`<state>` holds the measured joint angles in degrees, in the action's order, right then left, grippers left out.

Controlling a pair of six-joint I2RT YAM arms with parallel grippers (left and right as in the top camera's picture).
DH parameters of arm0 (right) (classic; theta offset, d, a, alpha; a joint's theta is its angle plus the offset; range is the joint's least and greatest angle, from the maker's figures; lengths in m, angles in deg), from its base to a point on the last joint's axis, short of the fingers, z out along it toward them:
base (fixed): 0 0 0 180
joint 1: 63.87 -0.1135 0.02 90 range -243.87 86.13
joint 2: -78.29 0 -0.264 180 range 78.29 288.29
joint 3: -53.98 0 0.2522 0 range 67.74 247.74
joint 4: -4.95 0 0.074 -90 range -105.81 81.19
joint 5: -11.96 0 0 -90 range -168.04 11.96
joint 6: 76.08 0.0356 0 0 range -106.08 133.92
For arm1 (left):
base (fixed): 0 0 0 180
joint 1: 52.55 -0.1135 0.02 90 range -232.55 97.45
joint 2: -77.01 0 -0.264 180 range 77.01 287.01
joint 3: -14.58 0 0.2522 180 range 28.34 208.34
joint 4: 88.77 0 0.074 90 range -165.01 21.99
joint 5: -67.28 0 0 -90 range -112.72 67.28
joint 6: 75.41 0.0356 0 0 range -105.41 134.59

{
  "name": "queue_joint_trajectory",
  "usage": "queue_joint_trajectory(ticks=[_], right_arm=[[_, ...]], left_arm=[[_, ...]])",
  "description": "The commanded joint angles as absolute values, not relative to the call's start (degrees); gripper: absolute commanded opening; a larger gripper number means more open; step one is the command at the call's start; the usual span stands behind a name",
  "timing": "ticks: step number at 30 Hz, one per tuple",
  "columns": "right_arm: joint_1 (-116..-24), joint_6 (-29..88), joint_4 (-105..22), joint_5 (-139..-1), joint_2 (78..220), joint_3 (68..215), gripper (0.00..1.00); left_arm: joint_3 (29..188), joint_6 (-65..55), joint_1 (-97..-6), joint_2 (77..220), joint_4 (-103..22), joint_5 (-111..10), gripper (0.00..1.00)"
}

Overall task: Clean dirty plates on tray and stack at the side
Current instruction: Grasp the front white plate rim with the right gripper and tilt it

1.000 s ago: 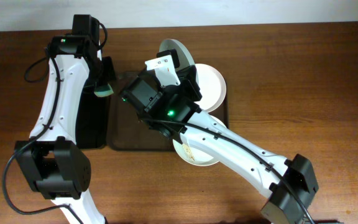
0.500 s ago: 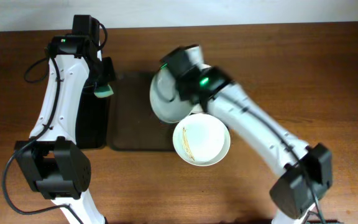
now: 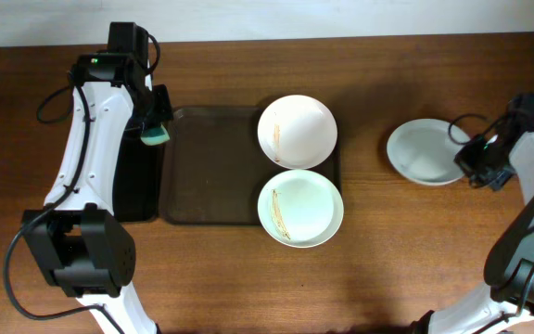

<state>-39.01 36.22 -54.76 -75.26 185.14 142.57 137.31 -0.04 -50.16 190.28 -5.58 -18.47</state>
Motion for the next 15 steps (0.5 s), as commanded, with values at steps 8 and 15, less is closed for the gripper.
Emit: queue_joint_trajectory(ticks=[8, 15], right_arm=[[-41.0, 34.5, -64.0, -74.6, 184.3, 146.3, 0.7], [-66.4, 32.3, -56.3, -65.6, 187.2, 163.3, 0.81]], left_arm=[[137.1, -0.8, -50.1, 190.9, -6.8, -18.9, 0.01], [137.1, -0.8, -50.1, 190.9, -7.0, -18.9, 0.01]])
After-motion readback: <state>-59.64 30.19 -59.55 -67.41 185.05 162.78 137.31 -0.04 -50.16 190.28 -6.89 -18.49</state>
